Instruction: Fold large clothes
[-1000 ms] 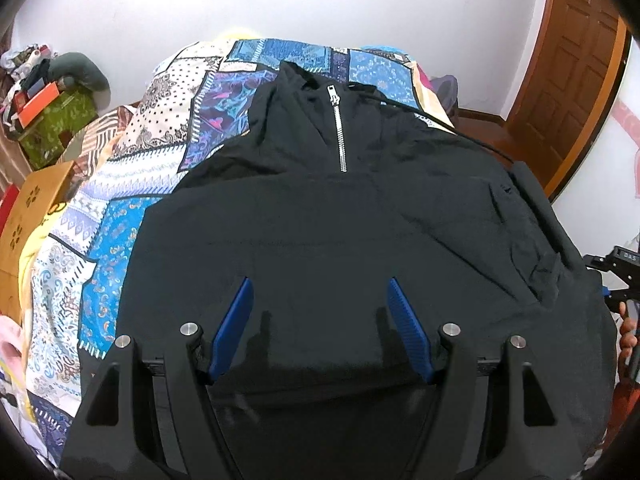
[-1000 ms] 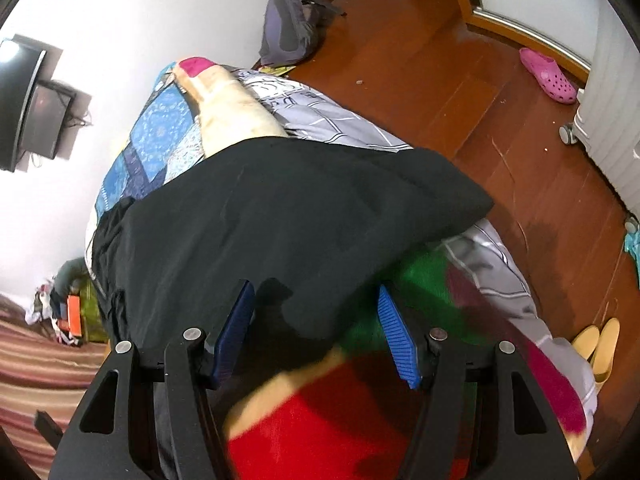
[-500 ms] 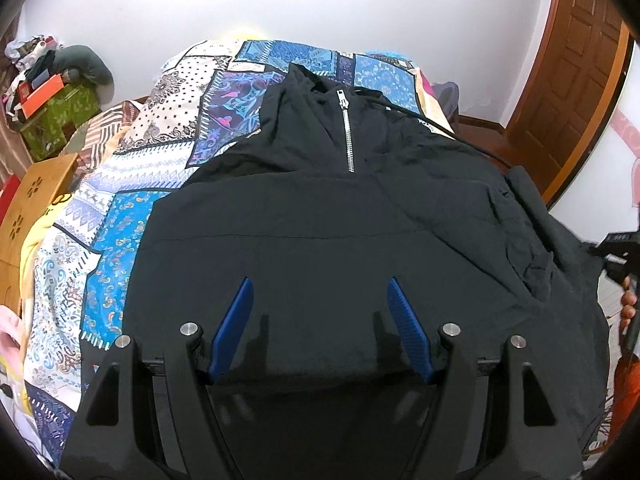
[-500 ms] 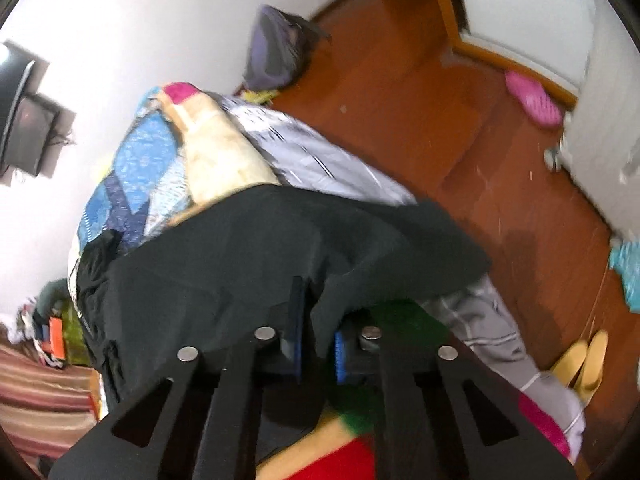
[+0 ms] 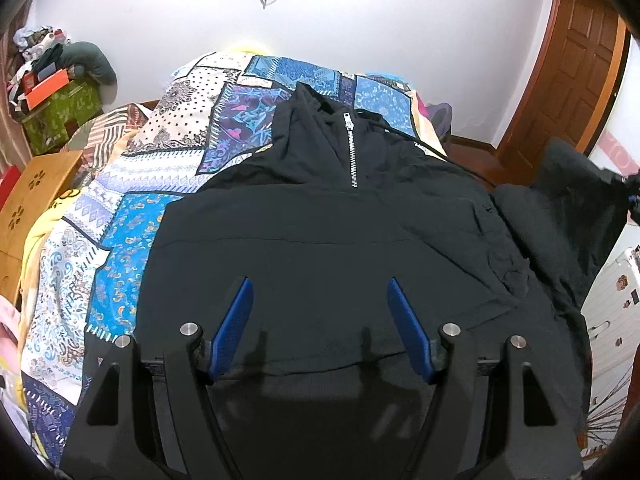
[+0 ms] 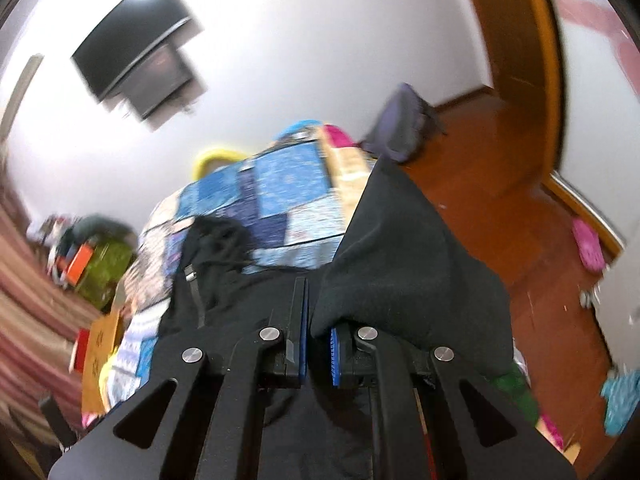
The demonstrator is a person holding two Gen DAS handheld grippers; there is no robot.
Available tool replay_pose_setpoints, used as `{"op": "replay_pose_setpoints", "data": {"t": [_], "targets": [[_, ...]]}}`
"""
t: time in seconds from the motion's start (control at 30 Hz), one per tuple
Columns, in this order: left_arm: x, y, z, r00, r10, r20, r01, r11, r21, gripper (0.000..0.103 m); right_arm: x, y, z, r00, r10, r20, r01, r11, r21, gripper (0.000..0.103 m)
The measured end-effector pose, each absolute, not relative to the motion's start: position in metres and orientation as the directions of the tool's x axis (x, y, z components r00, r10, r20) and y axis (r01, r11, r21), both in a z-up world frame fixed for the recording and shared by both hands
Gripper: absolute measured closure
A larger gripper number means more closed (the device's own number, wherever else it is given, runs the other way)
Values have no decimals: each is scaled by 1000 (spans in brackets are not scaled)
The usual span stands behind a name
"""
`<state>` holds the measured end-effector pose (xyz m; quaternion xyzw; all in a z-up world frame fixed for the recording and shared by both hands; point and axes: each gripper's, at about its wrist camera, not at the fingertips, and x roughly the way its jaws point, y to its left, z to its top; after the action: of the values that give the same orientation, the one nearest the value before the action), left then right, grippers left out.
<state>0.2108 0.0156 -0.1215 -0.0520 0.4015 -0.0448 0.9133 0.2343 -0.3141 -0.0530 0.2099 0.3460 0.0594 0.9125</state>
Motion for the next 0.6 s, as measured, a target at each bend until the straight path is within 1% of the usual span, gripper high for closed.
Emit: {"op": "replay_pose_setpoints", "data": {"t": [0.17, 0.37, 0.47, 0.53, 0.6], "targets": [[203, 26, -125, 673, -121, -729, 33, 990, -135, 35, 237, -258, -62, 706, 326, -628, -81, 919, 386, 96], [193, 36, -137, 655, -128, -745, 2, 986, -168, 35, 245, -184, -102, 578, 382, -721, -197, 923, 331, 96], [188, 37, -143, 647, -129, -751, 0, 986, -169, 35, 246, -155, -132, 504, 371, -780, -229, 928, 293, 95], [186, 37, -146, 643, -121, -756, -2, 987, -159, 35, 244, -141, -146, 480, 332, -812, -243, 940, 241, 95], [186, 37, -148, 638, -113, -761, -3, 989, -149, 35, 241, -134, -155, 477, 292, -829, -257, 948, 186, 92]]}}
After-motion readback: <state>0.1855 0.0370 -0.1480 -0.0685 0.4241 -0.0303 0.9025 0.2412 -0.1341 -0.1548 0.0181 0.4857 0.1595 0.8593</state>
